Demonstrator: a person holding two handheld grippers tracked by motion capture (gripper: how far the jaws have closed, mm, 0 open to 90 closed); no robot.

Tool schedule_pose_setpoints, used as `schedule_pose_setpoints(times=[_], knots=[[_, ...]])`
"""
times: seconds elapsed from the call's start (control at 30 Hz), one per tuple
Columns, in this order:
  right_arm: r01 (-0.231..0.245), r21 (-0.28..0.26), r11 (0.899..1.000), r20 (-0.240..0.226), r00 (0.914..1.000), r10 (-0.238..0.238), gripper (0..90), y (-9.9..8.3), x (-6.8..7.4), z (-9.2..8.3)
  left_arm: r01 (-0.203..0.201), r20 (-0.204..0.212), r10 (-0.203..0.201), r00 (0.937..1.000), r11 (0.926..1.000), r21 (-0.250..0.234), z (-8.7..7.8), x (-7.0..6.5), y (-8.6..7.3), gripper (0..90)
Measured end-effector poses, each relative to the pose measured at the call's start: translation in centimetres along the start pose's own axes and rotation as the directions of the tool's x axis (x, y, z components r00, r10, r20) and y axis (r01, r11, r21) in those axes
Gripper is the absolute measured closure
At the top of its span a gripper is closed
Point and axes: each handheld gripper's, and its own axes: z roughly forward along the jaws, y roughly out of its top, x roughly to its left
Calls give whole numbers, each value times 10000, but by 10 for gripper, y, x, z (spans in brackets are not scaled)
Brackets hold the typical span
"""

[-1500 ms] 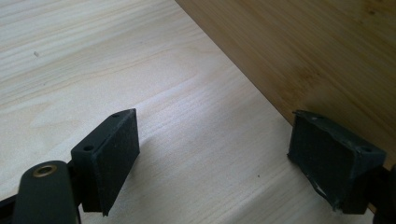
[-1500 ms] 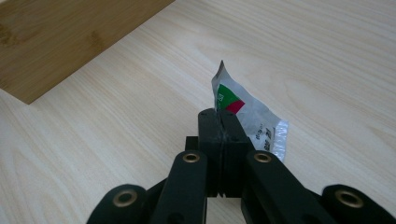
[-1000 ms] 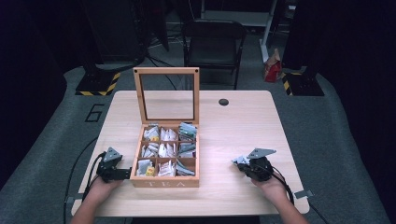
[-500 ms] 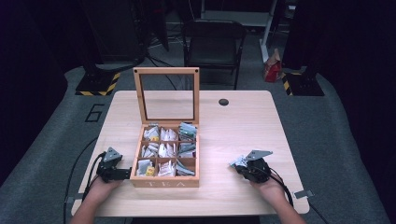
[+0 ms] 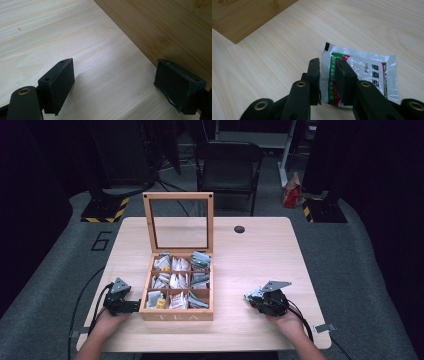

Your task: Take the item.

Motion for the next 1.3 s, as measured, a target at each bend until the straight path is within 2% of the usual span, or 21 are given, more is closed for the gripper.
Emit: schedule_pose_setpoints(times=[0.23,0.5,0.67,0.73,0.97,1.3], knots=[[-223,-324,9992,-4,9998,223,650,3,2,-5,-51,-10,51,10000,10000,8,0,0,0,159],[102,-506,9987,188,9998,-92,600,7,2,-8,-11,-1,11,10000,10000,4,0,0,0,159],[-51,-682,9977,270,9996,70,590,12,1,-15,-10,0,10,10000,10000,3,0,0,0,158],[-26,-739,9973,341,9994,51,584,13,-1,-18,-6,-1,6,10000,10000,0,0,0,0,158],[-478,-1160,9921,685,9961,560,579,16,-13,-31,-9,-1,9,10000,10000,3,0,0,0,158],[-904,-1499,9846,1070,9885,1071,579,8,-29,-44,-7,-3,7,10000,10000,0,0,0,0,159]])
